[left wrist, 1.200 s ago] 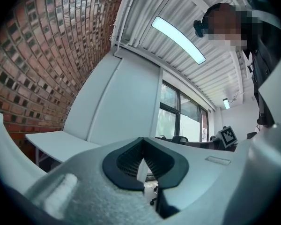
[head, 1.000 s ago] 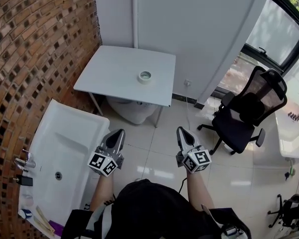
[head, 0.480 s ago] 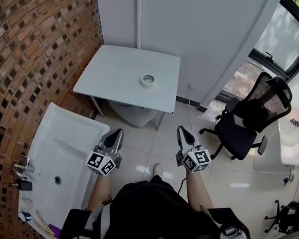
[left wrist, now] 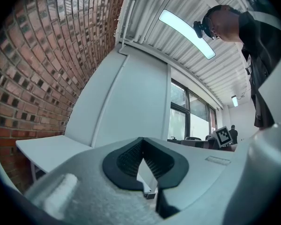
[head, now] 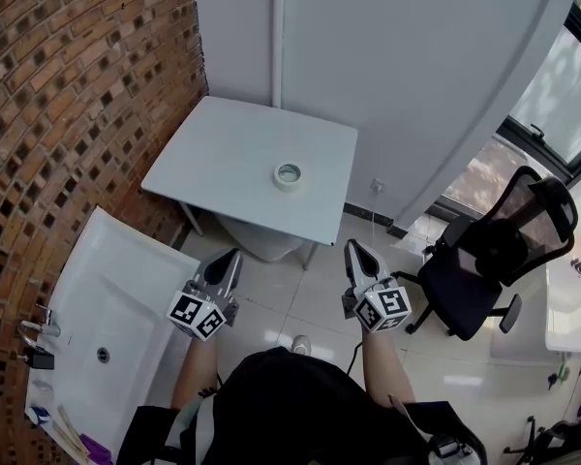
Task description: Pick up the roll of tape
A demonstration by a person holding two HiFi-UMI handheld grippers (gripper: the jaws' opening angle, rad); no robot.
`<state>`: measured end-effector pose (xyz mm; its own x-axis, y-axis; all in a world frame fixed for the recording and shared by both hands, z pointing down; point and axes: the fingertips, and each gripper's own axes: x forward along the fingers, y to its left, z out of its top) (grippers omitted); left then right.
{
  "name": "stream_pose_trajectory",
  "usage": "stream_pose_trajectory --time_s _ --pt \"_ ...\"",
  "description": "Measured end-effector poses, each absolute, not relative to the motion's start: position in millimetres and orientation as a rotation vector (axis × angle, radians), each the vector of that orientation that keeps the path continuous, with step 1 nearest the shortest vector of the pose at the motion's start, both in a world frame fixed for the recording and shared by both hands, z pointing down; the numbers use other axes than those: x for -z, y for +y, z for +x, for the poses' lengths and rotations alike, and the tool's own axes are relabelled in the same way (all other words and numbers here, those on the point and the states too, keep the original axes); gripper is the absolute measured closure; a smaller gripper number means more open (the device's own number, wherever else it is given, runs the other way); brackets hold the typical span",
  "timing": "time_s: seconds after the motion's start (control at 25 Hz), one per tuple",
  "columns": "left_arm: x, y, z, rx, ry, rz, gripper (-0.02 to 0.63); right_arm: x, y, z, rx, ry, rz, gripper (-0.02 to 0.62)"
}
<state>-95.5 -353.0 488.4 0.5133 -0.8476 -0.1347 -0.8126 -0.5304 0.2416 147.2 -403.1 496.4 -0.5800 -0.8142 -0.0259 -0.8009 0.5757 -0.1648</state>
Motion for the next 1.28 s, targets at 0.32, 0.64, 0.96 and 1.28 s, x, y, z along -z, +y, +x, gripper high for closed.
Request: stream_pose_trajectory --time_s 0.32,0.64,0.96,1.28 --pt "-487 -385 -69 0.351 -1.505 2.579 0.604 -496 -438 171 0.206 2.721 -1.335 0.591" --pt "-499 -395 -37 0.32 -1.556 2.542 0.604 -519 -450 203 0.245 2.765 -1.288 0.591" --pt "-506 -405 -25 0.265 -1.51 2.553 0.604 -535 -468 208 0.308 2.748 -1.285 0.591" --pt "-517 -436 -42 0.272 -1.517 2.545 0.604 -533 -486 200 0.277 2.749 -1.325 0.591"
